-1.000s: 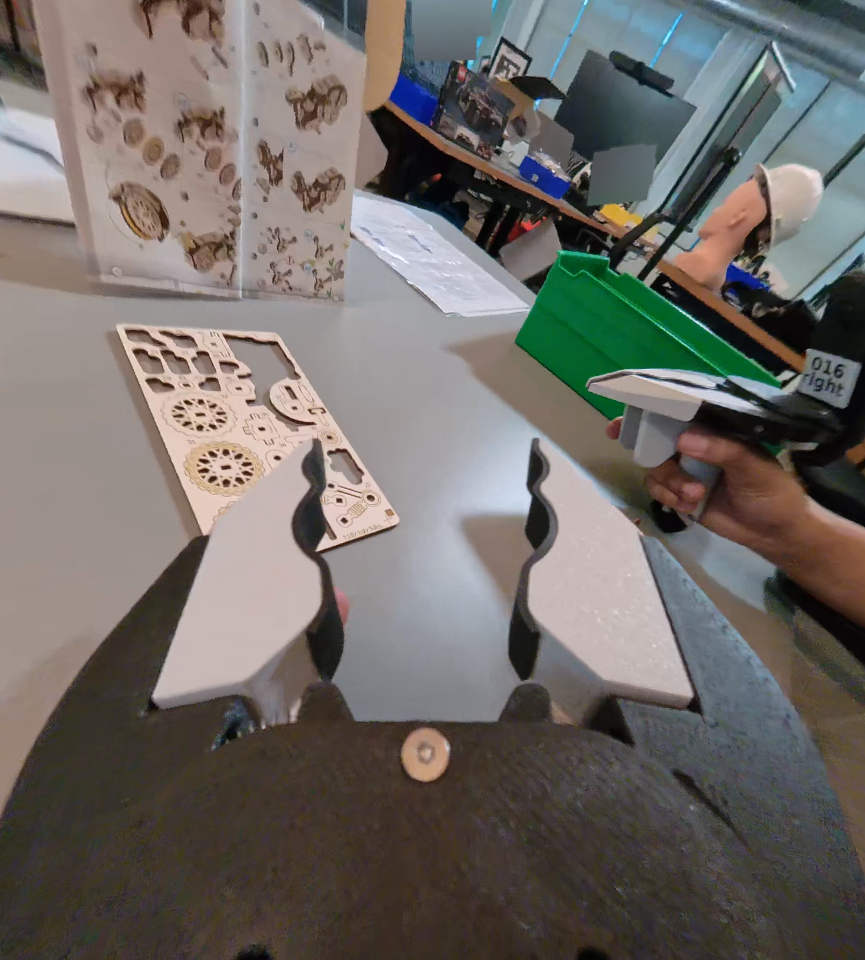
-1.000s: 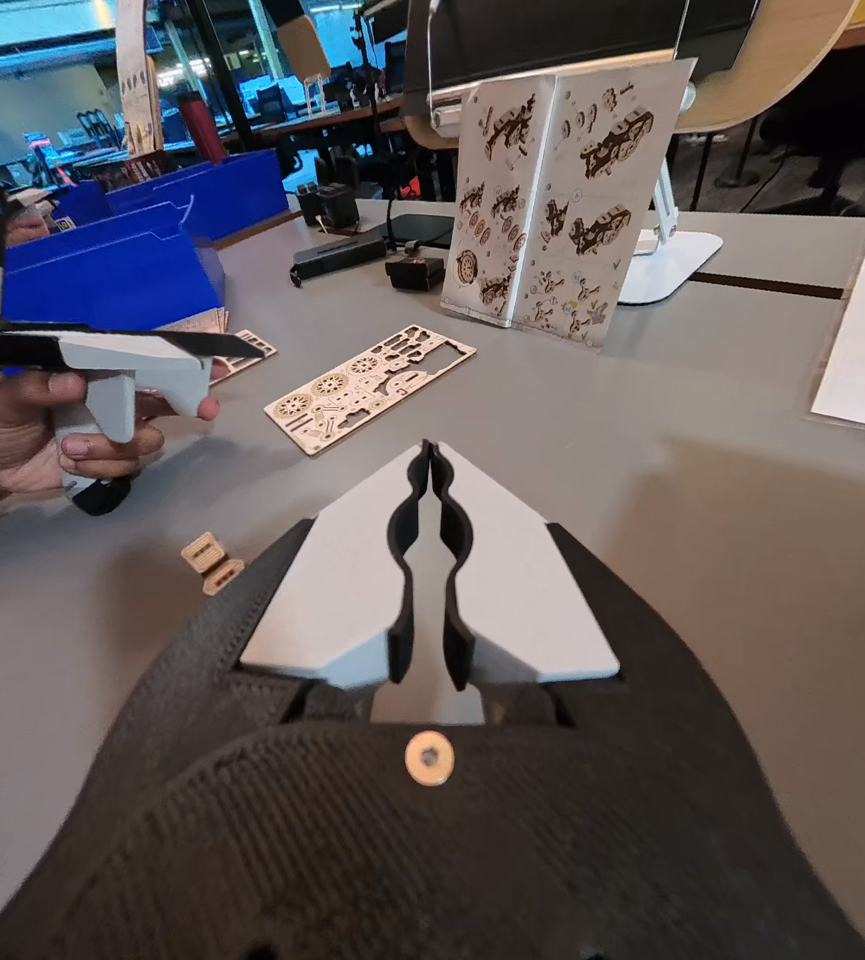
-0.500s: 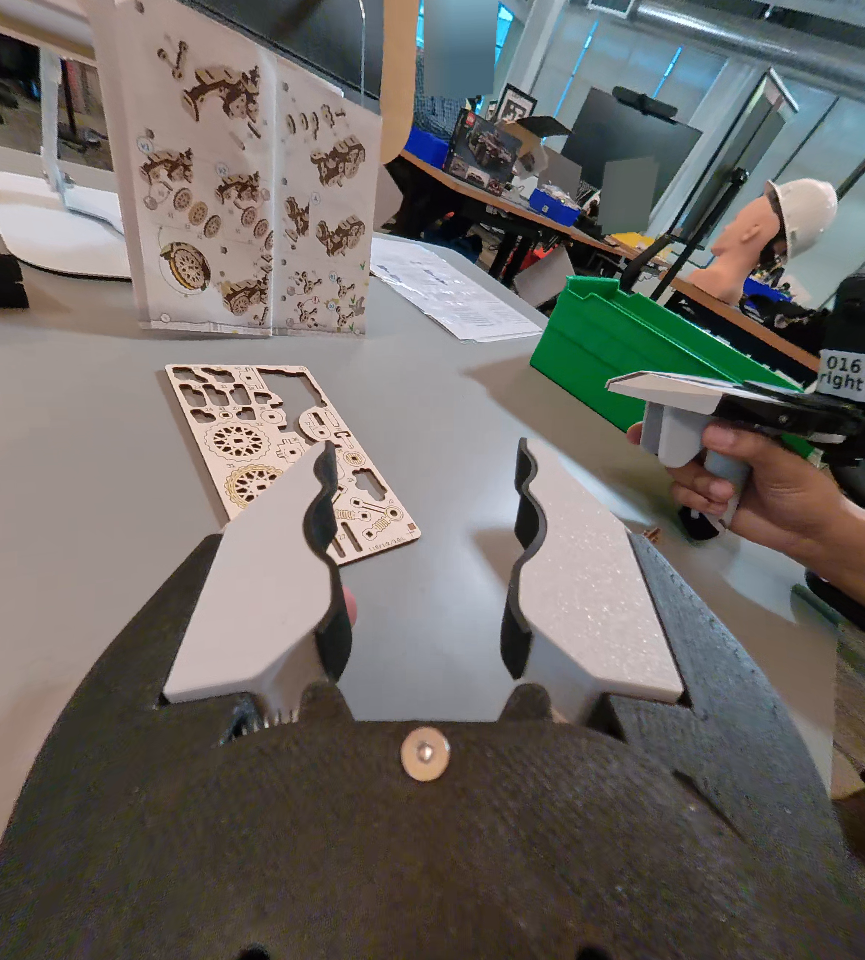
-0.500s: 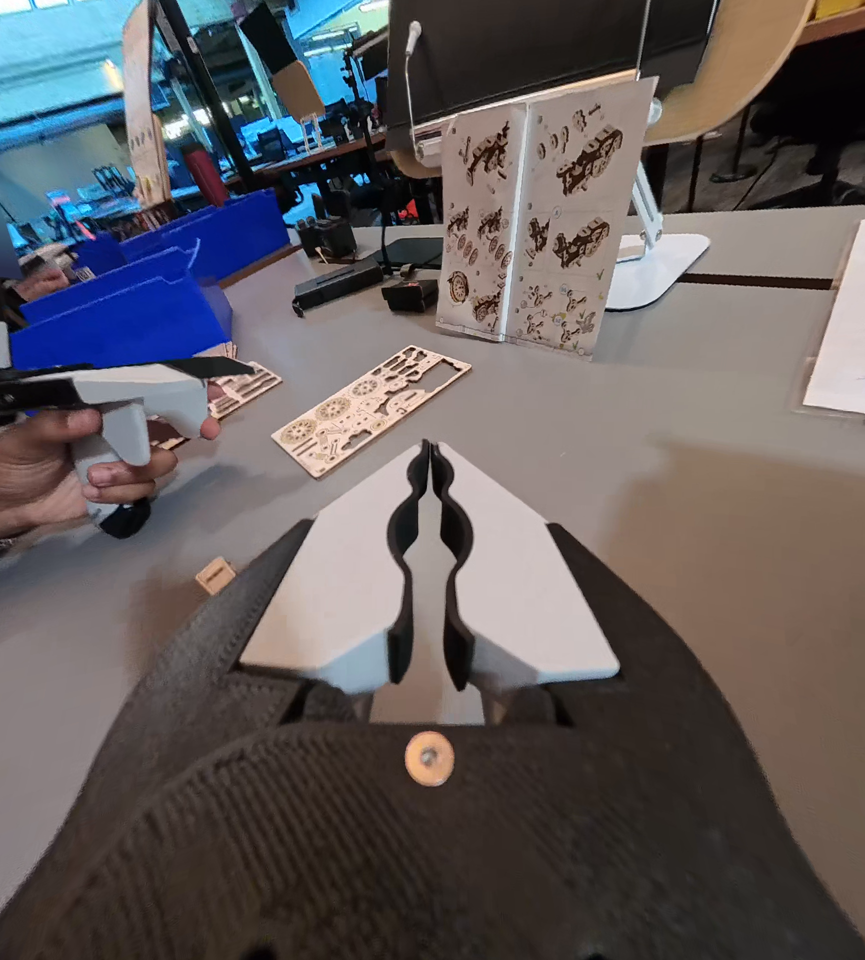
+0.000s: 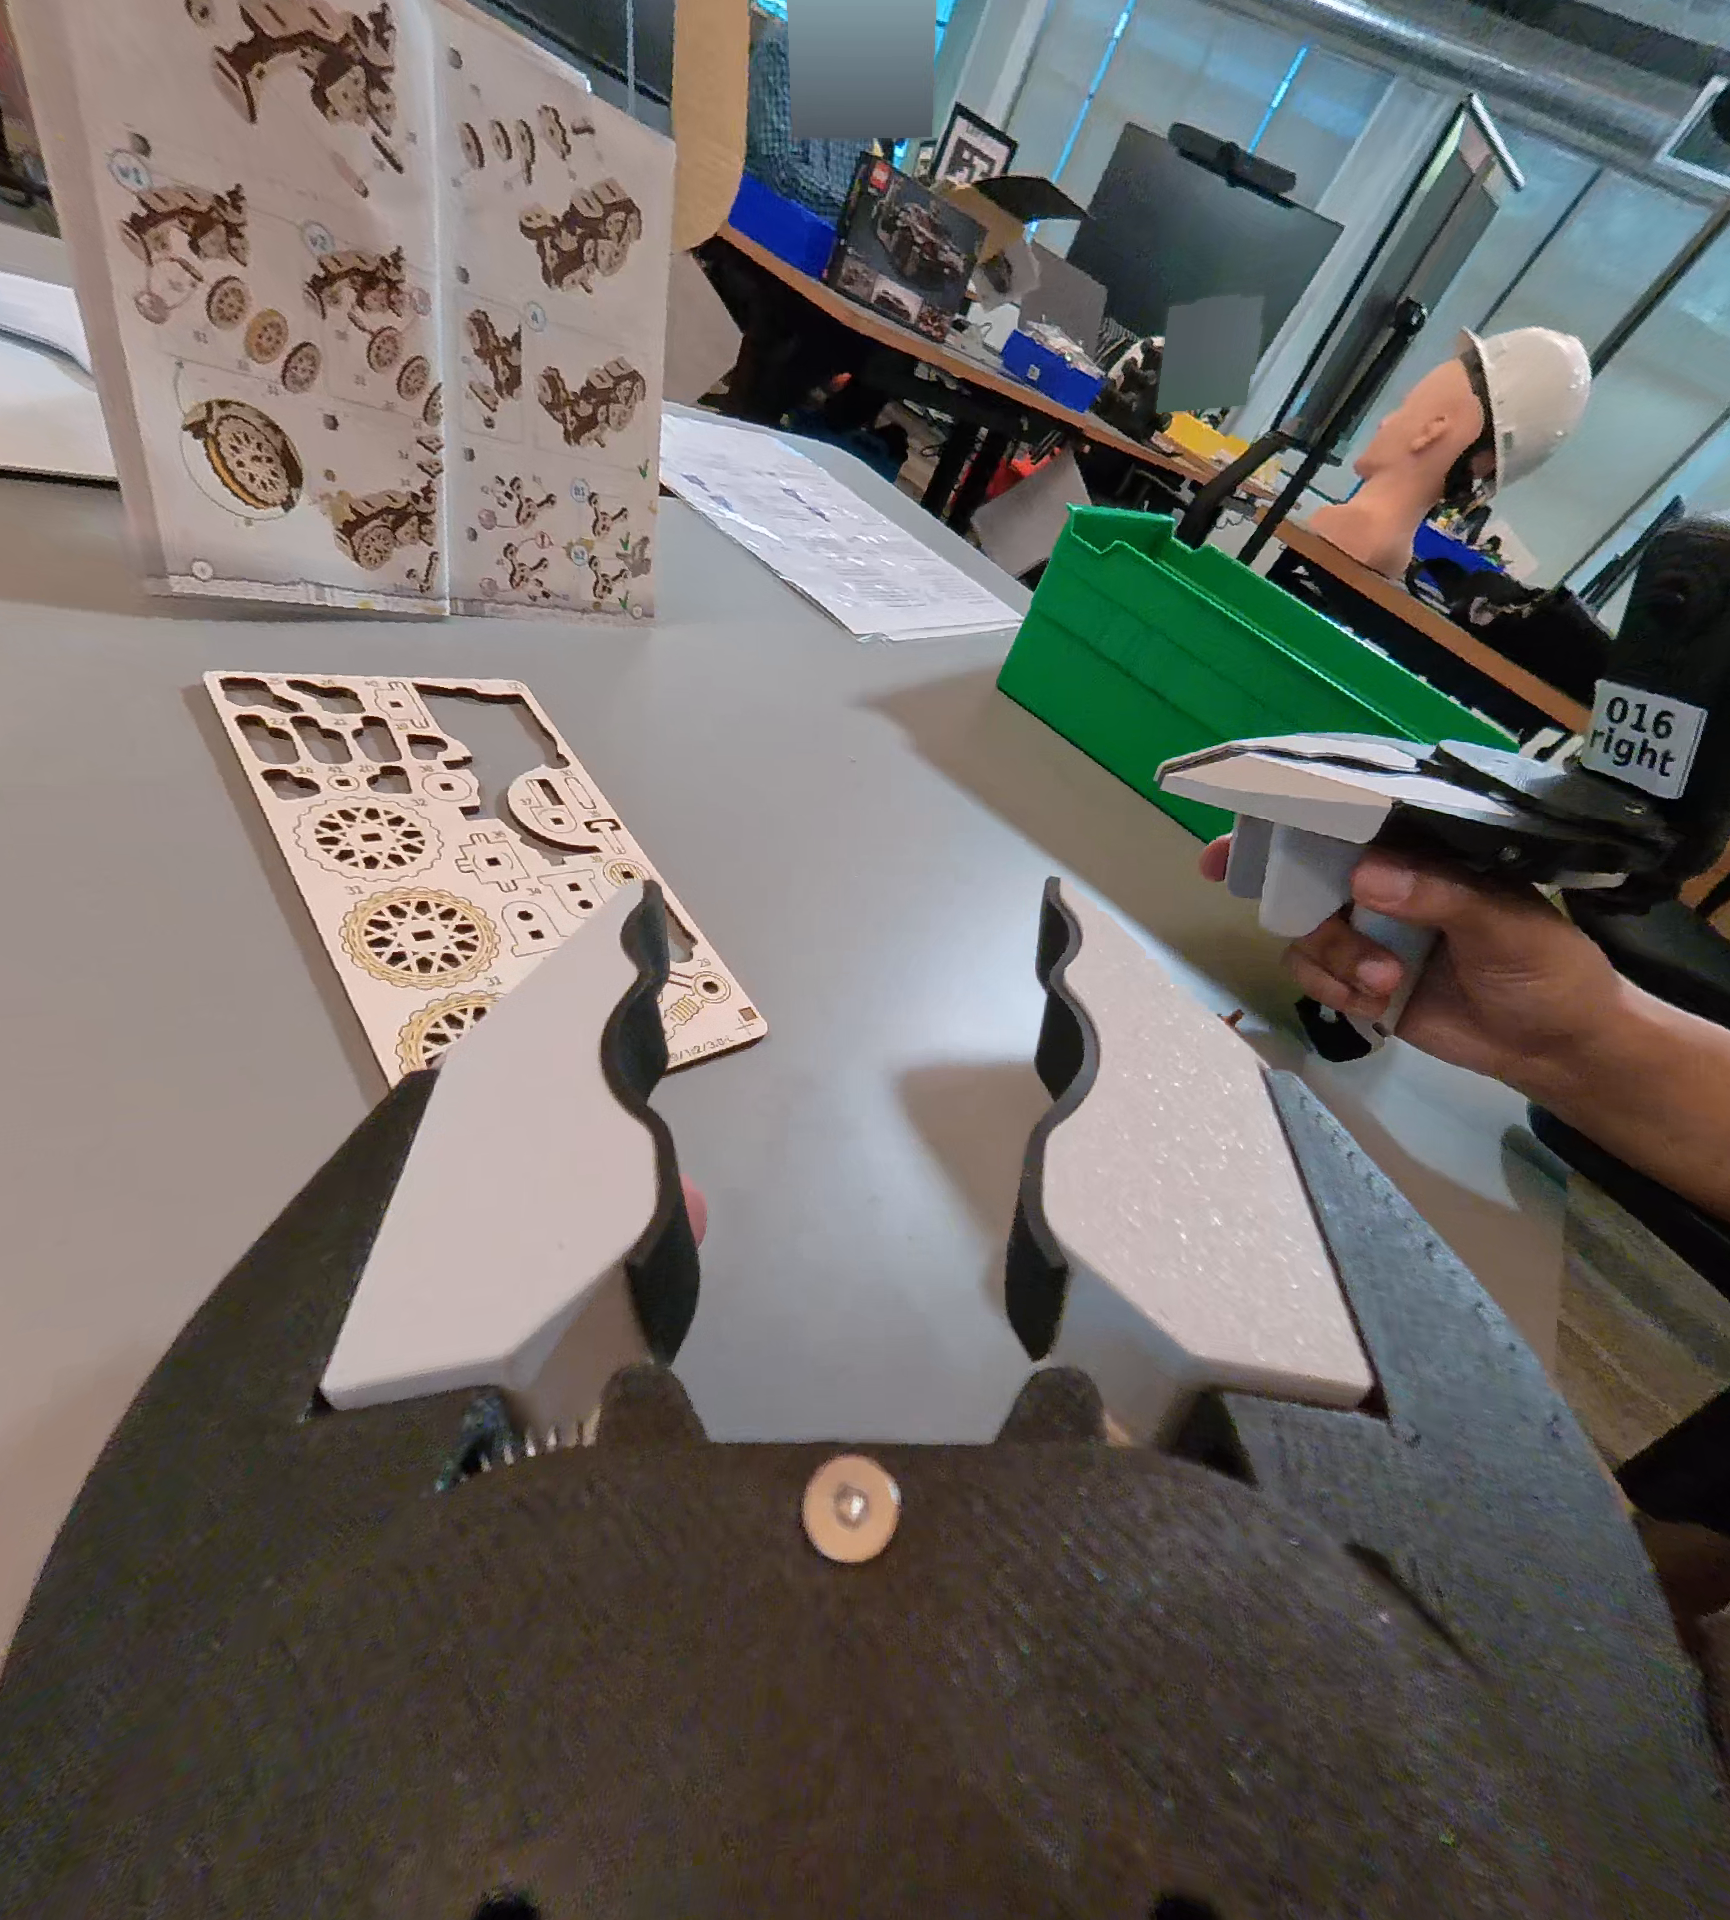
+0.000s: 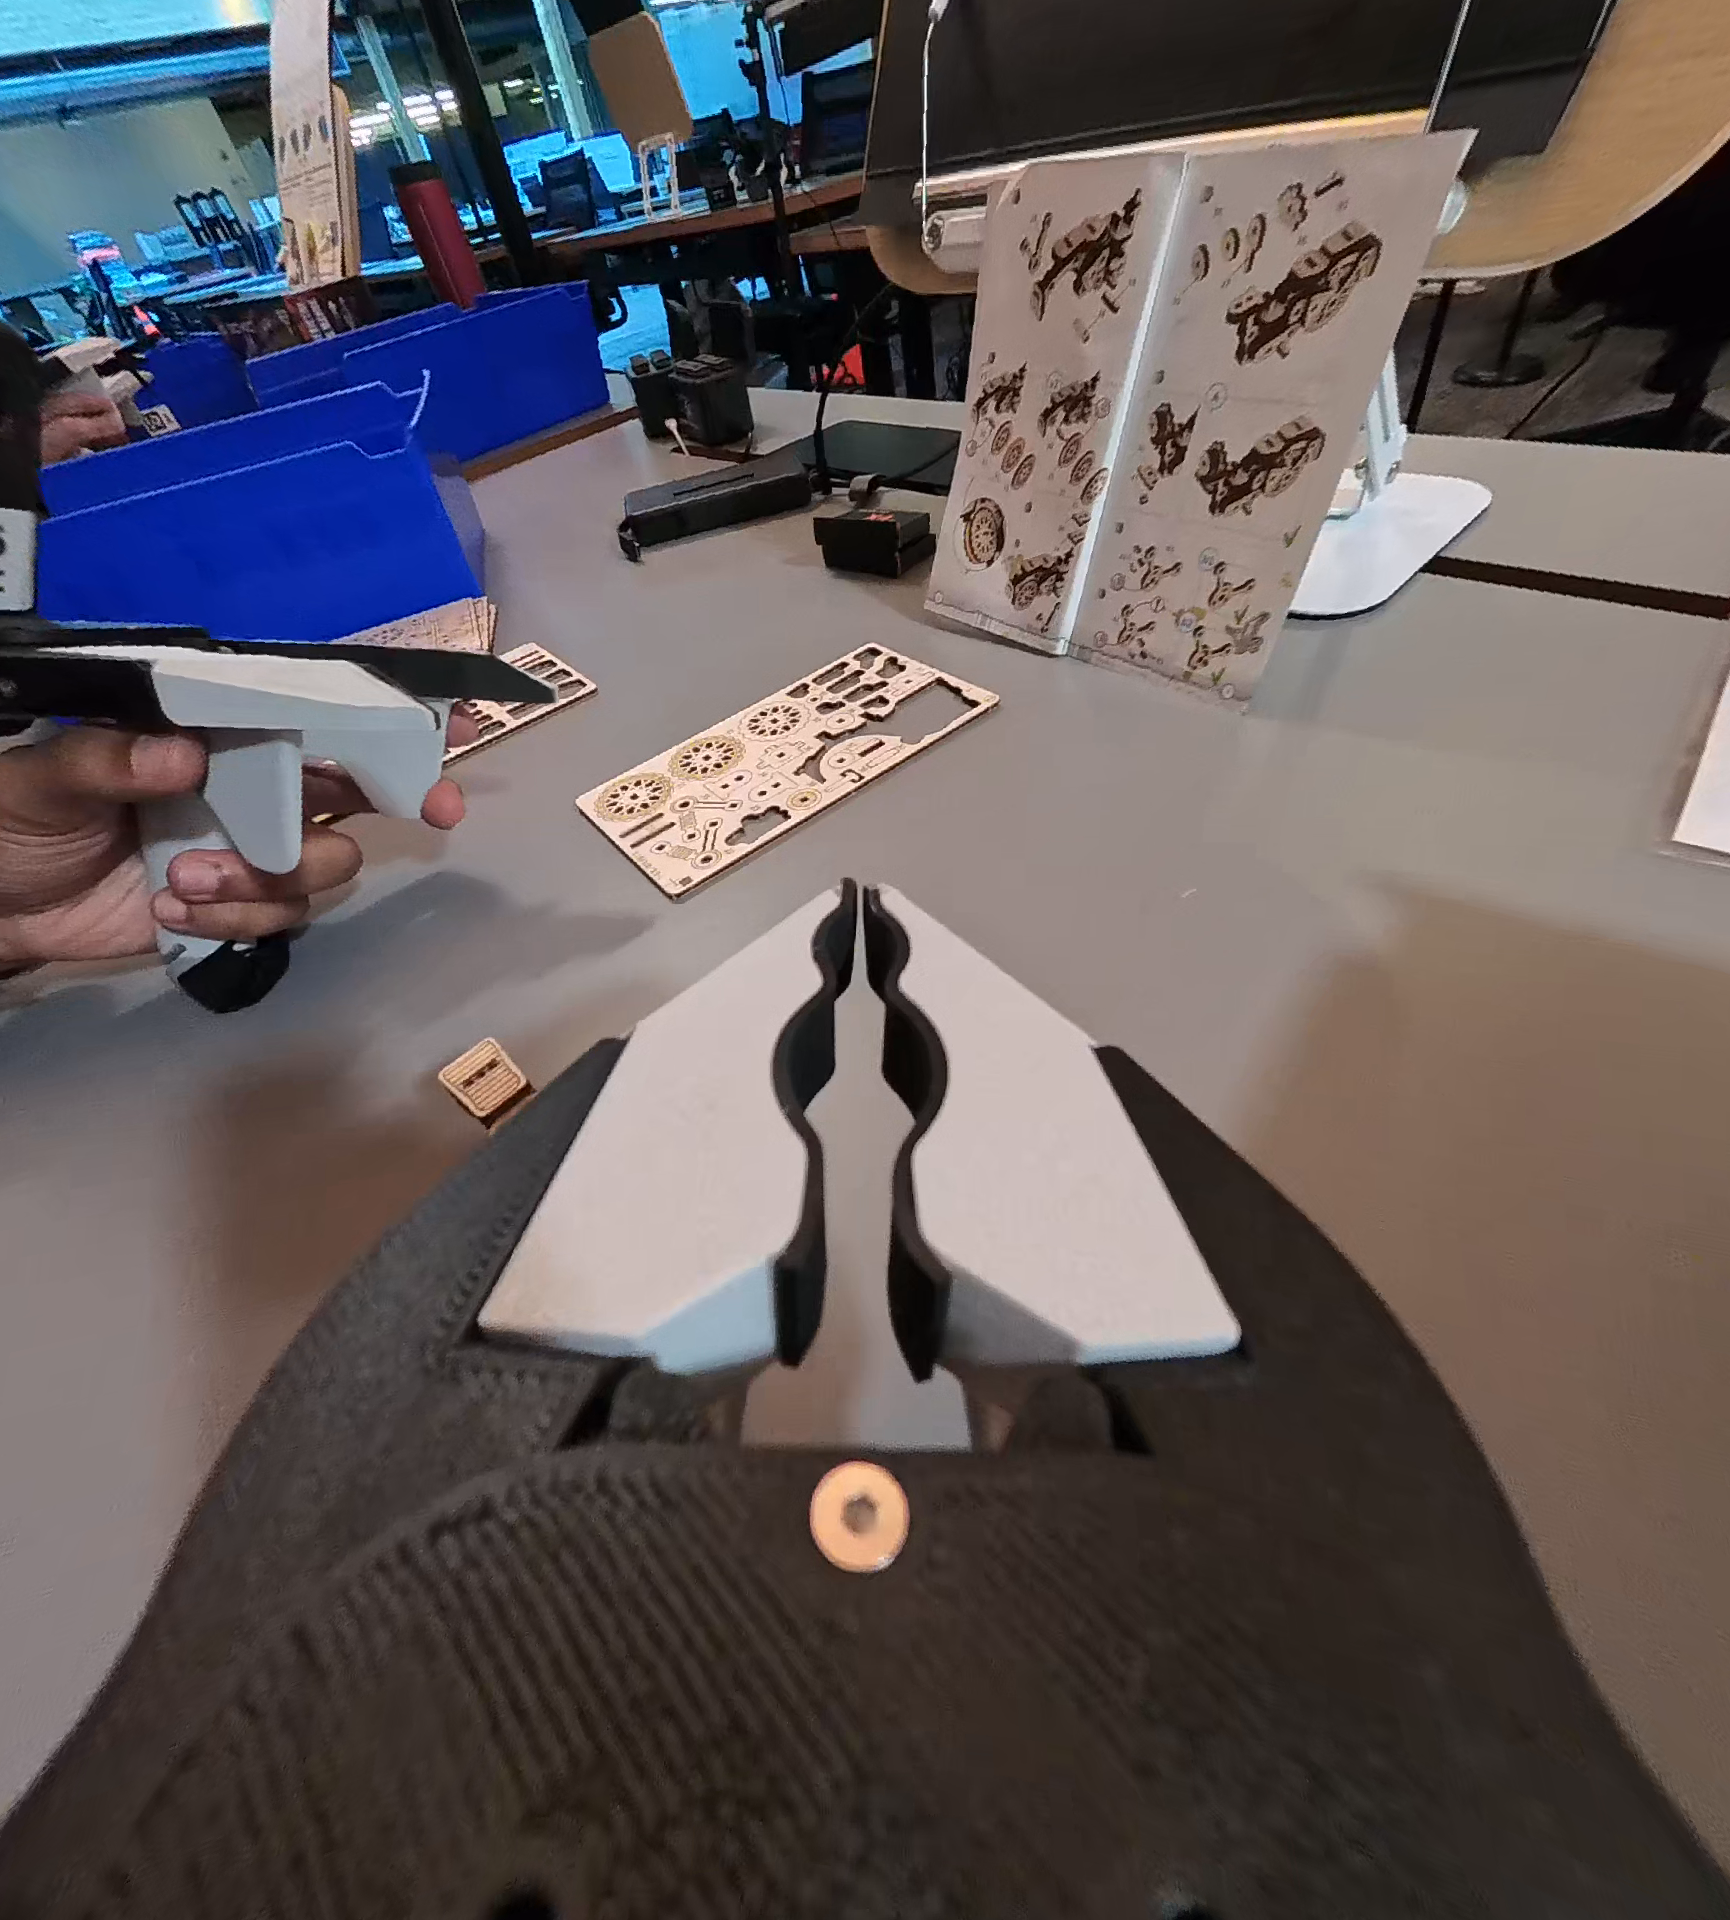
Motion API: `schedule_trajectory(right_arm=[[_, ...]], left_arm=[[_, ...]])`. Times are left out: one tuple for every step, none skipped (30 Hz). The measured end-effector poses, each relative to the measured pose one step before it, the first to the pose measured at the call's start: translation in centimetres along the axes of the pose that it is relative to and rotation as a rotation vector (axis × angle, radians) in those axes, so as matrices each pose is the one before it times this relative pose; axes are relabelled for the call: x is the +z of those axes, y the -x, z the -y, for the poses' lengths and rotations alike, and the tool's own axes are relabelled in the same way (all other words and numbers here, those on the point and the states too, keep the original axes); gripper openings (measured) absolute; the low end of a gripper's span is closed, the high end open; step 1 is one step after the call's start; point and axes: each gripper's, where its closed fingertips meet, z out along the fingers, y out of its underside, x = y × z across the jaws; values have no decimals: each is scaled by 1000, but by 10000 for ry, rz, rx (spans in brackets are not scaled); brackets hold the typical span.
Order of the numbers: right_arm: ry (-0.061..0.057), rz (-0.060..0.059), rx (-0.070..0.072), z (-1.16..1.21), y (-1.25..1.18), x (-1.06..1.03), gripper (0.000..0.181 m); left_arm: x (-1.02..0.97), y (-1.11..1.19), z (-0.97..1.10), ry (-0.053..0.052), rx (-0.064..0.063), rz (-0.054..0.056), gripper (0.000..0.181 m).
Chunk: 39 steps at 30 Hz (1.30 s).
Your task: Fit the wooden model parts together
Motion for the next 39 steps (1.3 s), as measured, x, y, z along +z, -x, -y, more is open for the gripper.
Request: schedule_trajectory(right_arm=[[-64, -43, -46, 126, -81, -62, 0], [-97, -48, -61, 201, -85, -42, 0], [-176, -15, -54, 358, -16, -57, 0], [-250, 23, -48, 470, 82, -58, 0], [-223, 2, -56, 390, 55, -48, 0], [-106, -50, -53, 183, -13, -29, 0], [-9, -29, -58, 14, 29, -31, 0], [23, 27, -70, -51, 120, -32, 0], [33, 48, -72, -69, 148, -6, 0], [47, 51, -52, -89, 148, 33, 0], [56, 61, -18, -112, 167, 76, 0], [58, 65, 14, -129, 156, 86, 0], [70, 53, 41, -155, 149, 76, 0], [88, 47, 57, -177, 123, 53, 0], [76, 47, 34, -162, 129, 5, 0], [30, 18, -18, -68, 54, -21, 0], [-6, -29, -79, 16, -39, -30, 0], [-13, -69, -112, 43, -146, -8, 0], [3, -74, -104, 7, -195, 43, 0], [23, -47, -59, -76, -193, 92, 0], [46, -11, 12, -128, -158, 110, 0], [50, 24, 82, -125, -107, 121, 0], [25, 49, 136, -64, -60, 90, 0], [-14, 57, 162, -3, -20, 33, 0], [-36, 46, 157, 36, -7, -8, 0], [-34, 31, 134, 64, -2, -56, 0], [-36, 16, 92, 58, -5, -67, 0], [-36, -4, 51, 64, -28, -67, 0], [-26, -15, 35, 43, -46, -46, 0], [-14, -7, 46, 37, -35, -5, 0], [-1, 19, 71, -3, 4, 18, 0], [23, 41, 97, -56, 42, 47, 0], [45, 44, 112, -102, 55, 56, 0], [47, 40, 113, -95, 47, 40, 0], [29, 42, 96, -57, 52, 21, 0], [5, 34, 54, -7, 49, 5, 0], [6, -2, 5, -22, -26, 0, 0], [30, -26, -20, -57, -52, 5, 0], [42, -20, -10, -75, -65, 8, 0]], left_arm=[[14, 104, 8, 1, -106, -6, 72], [27, 80, 26, -13, -117, -27, 73], [45, 30, 92, -65, -131, -63, 75], [32, 145, 134, -94, -149, 4, 81], [39, 233, 63, -37, -162, 61, 83], [31, 150, -21, 28, -152, -12, 85], [-1, 73, 1, 13, -135, -51, 87], [-46, -24, 26, -13, -93, -92, 86], [-59, -189, -77, 57, -47, -175, 84], [-28, -157, -220, 164, -32, -118, 81], [20, -90, -228, 153, -9, -45, 77], [36, -212, -180, 91, 24, -94, 75], [31, -252, -163, 86, 33, -99, 73], [9, -210, -122, 50, 45, -45, 72], [-23, -205, -43, -16, 80, -32, 70], [-10, -159, 12, -28, 128, -7, 69], [-9, -91, 16, -6, 160, 33, 69], [36, -58, -9, 16, 155, 26, 68], [34, -69, -36, 36, 97, 7, 68], [67, -37, -66, 49, 37, -7, 69], [43, -25, -56, 43, 19, 1, 69], [27, -8, -28, 29, 9, 0, 69], [26, -2, -32, 23, -2, -4, 69], [19, -2, -29, 16, -3, 1, 69], [14, -7, -8, 13, 14, 12, 69], [17, -5, -26, 13, 38, 27, 69], [23, -27, -28, 22, 50, 27, 69], [41, -2, -40, 30, 46, 41, 69], [31, 39, -41, 26, 25, 53, 70], [3, 56, -1, 5, 2, 50, 71], [-8, 25, 23, -14, -14, 15, 72], [-23, -18, 17, -14, -8, -31, 72], [-12, 28, -20, 24, -11, 7, 73], [-4, 118, -129, 111, 7, 68, 73], [1, 99, -119, 115, 60, 59, 75], [6, 106, -57, 98, 134, 89, 77], [-8, 244, -2, 66, 186, 192, 80], [-37, 232, 13, 54, 226, 196, 83], [-27, 247, -73, 120, 266, 235, 86]])
